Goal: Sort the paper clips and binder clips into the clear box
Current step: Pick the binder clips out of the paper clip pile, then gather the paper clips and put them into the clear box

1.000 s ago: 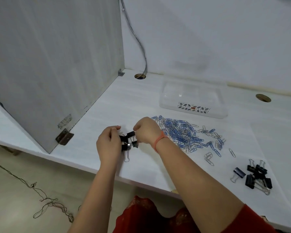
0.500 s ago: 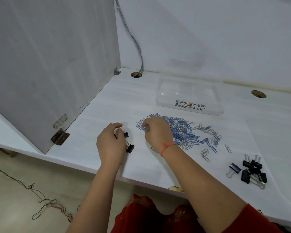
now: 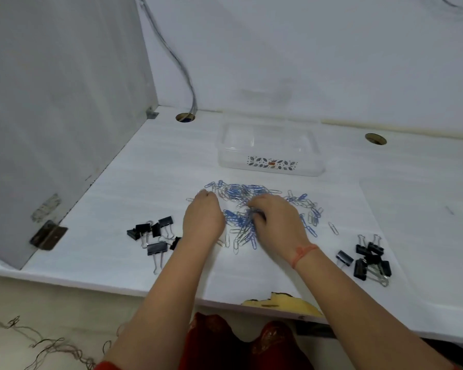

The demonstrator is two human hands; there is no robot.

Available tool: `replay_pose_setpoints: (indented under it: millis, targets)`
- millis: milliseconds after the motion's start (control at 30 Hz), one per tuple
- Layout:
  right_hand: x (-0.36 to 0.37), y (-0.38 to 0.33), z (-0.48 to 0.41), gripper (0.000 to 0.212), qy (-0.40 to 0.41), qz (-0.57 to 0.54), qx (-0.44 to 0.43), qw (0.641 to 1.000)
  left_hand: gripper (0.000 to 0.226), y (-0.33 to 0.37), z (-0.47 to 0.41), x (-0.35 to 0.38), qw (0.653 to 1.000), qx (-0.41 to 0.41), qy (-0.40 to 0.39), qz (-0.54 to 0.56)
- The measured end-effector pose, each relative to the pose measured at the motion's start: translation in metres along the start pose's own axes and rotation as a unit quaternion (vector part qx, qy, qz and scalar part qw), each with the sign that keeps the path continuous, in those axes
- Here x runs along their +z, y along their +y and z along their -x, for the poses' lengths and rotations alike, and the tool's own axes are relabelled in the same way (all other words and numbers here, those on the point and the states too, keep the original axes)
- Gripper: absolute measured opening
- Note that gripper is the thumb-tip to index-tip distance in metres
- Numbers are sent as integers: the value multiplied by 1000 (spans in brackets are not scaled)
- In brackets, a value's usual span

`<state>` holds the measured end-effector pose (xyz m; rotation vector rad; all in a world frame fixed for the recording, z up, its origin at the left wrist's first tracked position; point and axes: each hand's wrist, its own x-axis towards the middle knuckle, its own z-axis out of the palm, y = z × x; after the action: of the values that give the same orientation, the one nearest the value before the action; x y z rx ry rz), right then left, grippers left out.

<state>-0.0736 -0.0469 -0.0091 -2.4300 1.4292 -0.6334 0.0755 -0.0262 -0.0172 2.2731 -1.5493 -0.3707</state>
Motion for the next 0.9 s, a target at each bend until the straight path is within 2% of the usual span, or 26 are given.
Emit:
replay_pose_setpoints:
  millis: [100,167,300,400,467,567,667,767,833,900]
  targets:
    - [-10,16,2,32,-39,42,53,997,41,14,5,21,997,16,4,70]
    - [-16,24,7,35,-70,30,72,994,54,22,13,29,993,41,-7,115]
    - [-38,39,15,39,-36,-3,129,991,53,23,32,28,976,53,50,204]
    - [-50,54,15,34,-48,53,178,981,50,13,35,27,989,23,89,116]
    - [-51,52,17,30,-91,112,195,970,51,10,31,30,998,-11,63,25]
    - [-41,39,29,31,-144,140,177,963,48,18,28,36,997,-49,47,-20]
    - [-29,31,36,35,-141,110,134,975,48,29,25,42,999,-9,54,3]
    - [-28,33,35,25,-113,45,117,986,46,34,31,45,993,45,69,79]
    - [-35,40,33,25,-68,37,138,987,40,31,33,42,984,30,110,136]
    - [-43,46,34,31,-50,67,183,980,40,25,28,41,983,2,145,117]
